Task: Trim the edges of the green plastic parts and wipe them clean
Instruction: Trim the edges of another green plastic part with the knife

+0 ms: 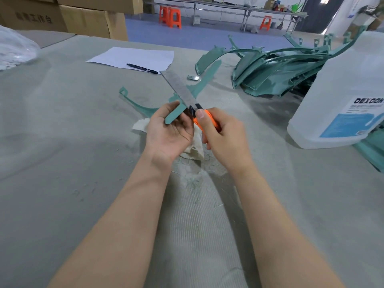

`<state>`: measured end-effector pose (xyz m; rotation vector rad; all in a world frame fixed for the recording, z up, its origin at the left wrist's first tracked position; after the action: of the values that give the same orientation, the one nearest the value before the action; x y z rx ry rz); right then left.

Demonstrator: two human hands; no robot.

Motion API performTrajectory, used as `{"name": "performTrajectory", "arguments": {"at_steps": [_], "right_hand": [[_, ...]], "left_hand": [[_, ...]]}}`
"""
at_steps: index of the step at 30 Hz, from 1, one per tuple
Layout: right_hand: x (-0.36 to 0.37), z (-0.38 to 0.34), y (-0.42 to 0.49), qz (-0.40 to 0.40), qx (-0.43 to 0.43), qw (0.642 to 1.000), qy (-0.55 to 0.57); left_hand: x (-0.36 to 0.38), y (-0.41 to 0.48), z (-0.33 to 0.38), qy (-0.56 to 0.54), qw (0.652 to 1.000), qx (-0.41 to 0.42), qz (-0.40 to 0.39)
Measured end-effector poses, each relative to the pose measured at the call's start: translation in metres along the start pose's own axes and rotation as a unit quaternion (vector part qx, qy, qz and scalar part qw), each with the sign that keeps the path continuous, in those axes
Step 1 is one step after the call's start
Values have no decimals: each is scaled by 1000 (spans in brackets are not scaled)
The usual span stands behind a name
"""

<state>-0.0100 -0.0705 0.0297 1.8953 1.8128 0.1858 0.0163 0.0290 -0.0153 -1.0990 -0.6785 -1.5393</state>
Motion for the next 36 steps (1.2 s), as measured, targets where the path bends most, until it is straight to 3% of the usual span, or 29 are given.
{"name": "performTrajectory", "arguments": {"at_steps": [9, 24, 31, 36], "right_hand": [[-19, 5, 0, 80, 5, 997, -16], [-16, 4, 0, 51, 8, 998, 19], [10, -1, -5, -44, 0, 998, -39], [11, -1, -5, -54, 1, 997, -49]], "left_hand": [[7, -4, 7, -31, 999, 25, -29], [13, -7, 5, -81, 995, 24, -47], [8, -4, 10, -54, 997, 52, -20], [8, -5, 12, -63, 996, 54, -32]]}}
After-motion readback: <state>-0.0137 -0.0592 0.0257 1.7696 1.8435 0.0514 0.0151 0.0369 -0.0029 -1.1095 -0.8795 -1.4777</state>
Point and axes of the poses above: each hand's wrist, its own y-axis towards the middle knuckle, its own x-axis out of the palm, z = x × y, the point moved 9 cm from there along y, towards the middle knuckle, and after that the axes turned 13 degrees about y, right-handed, at the moved point
